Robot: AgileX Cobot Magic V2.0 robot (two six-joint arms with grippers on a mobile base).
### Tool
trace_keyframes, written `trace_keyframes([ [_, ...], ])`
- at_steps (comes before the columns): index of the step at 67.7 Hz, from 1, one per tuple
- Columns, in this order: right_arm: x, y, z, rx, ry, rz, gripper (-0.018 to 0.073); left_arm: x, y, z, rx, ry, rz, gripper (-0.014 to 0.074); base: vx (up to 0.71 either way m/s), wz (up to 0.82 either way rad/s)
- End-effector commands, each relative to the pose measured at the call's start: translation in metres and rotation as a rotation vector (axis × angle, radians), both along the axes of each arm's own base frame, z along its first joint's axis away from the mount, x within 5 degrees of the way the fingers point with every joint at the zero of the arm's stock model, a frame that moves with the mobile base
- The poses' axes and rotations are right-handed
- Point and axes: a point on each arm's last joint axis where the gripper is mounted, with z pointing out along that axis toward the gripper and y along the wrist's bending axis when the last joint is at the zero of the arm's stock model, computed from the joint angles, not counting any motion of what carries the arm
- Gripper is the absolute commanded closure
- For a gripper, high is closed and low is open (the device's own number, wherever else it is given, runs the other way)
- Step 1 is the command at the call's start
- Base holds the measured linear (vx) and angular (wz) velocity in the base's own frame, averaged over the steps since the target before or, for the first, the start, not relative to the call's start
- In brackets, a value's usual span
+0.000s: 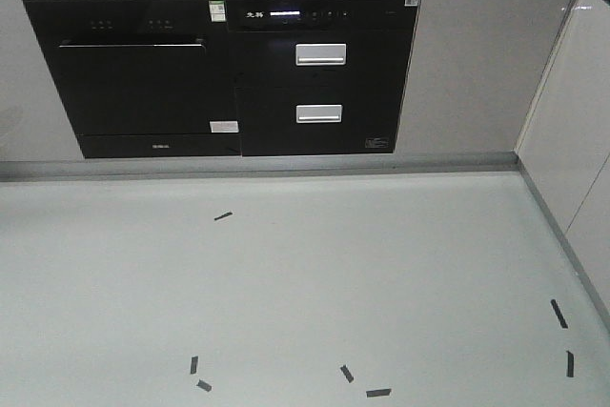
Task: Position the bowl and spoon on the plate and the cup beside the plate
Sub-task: 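Drive the base toward the counter holding the spoon and bowl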
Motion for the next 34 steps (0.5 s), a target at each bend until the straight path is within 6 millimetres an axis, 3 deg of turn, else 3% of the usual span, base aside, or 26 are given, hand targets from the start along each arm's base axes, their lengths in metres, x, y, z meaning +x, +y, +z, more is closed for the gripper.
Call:
trace_keyframes([
  [1,-0.0012,0.0,0.0063,-0.01,-0.085,-0.003,0.0564,-0.0025,0.0,0.0162,-0.022,-0.107,-0.006,0.0603,0.15,-0.05],
  [34,-0.0012,0.0,0.0063,-0.01,-0.085,-0.003,0.0564,-0.0025,0.0,0.0162,-0.022,-0.107,-0.006,0.0603,0.16,-0.03],
])
